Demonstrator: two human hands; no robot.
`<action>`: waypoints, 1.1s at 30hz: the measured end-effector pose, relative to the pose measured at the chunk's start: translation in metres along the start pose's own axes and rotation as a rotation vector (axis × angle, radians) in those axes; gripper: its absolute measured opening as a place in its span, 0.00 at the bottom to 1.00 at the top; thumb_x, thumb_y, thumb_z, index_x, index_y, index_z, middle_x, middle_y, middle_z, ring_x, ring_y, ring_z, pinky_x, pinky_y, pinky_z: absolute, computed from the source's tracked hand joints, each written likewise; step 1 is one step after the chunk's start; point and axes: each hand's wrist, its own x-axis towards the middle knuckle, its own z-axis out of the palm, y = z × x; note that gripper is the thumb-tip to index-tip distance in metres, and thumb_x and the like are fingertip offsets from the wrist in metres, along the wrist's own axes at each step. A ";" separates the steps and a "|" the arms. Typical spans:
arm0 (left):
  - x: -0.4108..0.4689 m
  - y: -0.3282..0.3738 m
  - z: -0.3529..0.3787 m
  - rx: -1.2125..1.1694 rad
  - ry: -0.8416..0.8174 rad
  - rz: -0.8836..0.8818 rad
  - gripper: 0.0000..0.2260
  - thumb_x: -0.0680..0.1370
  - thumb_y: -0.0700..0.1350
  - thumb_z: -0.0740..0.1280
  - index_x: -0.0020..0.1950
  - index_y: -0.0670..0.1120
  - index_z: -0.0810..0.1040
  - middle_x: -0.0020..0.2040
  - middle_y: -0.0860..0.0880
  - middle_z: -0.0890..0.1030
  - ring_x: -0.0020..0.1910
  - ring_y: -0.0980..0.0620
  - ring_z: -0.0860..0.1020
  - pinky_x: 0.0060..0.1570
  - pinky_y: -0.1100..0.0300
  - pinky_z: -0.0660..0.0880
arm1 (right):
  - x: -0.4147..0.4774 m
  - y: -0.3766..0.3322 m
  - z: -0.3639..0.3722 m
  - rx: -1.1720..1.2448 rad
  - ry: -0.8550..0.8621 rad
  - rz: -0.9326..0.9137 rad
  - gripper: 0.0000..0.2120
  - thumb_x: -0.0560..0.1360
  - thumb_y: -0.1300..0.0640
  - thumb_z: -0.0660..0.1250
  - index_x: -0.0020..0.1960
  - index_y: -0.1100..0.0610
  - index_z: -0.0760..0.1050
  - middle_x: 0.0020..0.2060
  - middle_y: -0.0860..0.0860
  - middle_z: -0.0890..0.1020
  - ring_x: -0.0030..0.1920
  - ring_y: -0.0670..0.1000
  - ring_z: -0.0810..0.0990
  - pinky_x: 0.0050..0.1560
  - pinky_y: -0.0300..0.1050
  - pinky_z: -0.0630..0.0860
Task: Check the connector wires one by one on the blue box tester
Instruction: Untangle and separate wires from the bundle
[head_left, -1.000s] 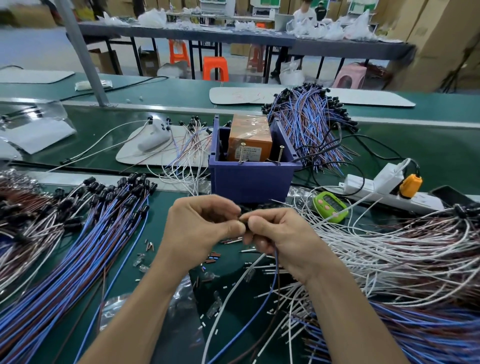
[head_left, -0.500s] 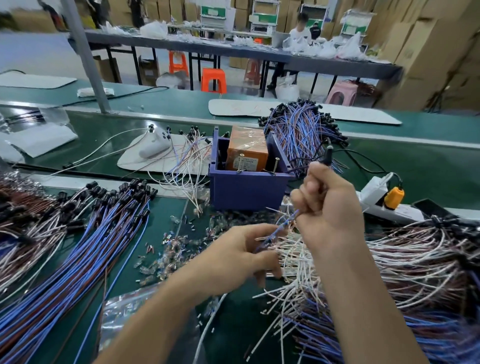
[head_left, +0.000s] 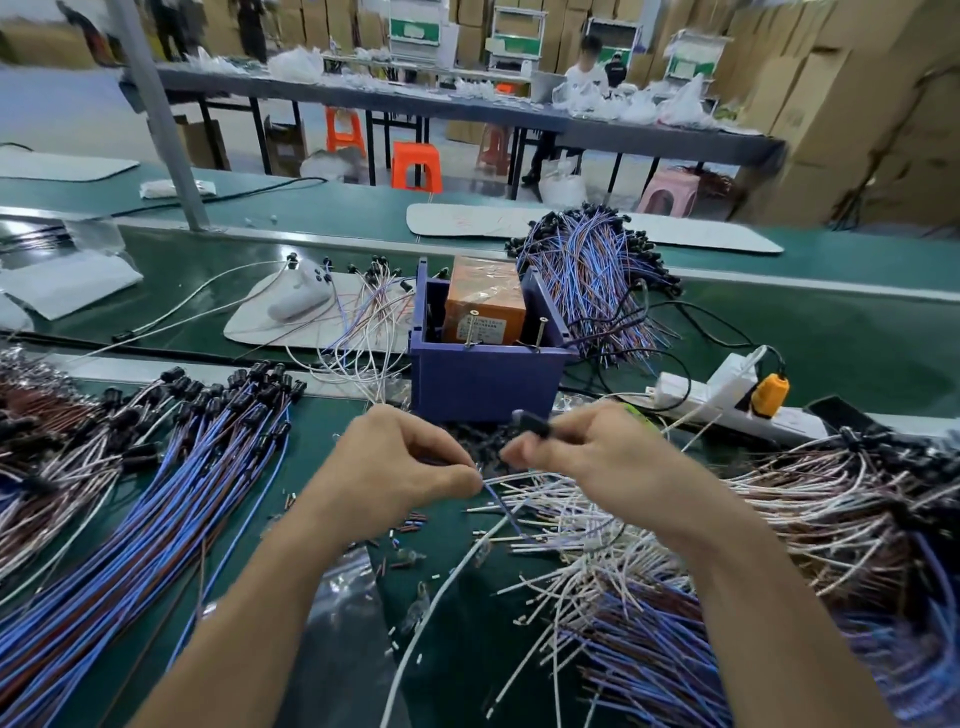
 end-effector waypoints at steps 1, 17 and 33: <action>0.000 0.001 0.003 -0.063 -0.020 0.018 0.06 0.64 0.55 0.78 0.38 0.57 0.88 0.29 0.53 0.83 0.28 0.60 0.74 0.31 0.64 0.71 | 0.003 -0.003 0.010 -0.017 -0.034 -0.033 0.09 0.78 0.47 0.70 0.49 0.50 0.86 0.38 0.48 0.87 0.42 0.56 0.84 0.49 0.57 0.78; 0.005 0.003 0.028 -0.683 0.168 -0.243 0.06 0.73 0.38 0.76 0.43 0.49 0.90 0.35 0.48 0.85 0.30 0.57 0.76 0.32 0.67 0.75 | 0.015 0.014 0.063 0.689 0.159 -0.098 0.08 0.75 0.63 0.74 0.39 0.64 0.82 0.26 0.49 0.77 0.23 0.40 0.68 0.26 0.29 0.65; 0.007 0.008 0.039 -0.606 0.325 -0.222 0.12 0.75 0.35 0.74 0.35 0.48 0.88 0.32 0.44 0.85 0.27 0.54 0.79 0.29 0.65 0.76 | 0.023 0.013 0.064 1.060 0.367 0.124 0.11 0.77 0.66 0.70 0.37 0.57 0.83 0.30 0.54 0.75 0.21 0.44 0.56 0.22 0.37 0.54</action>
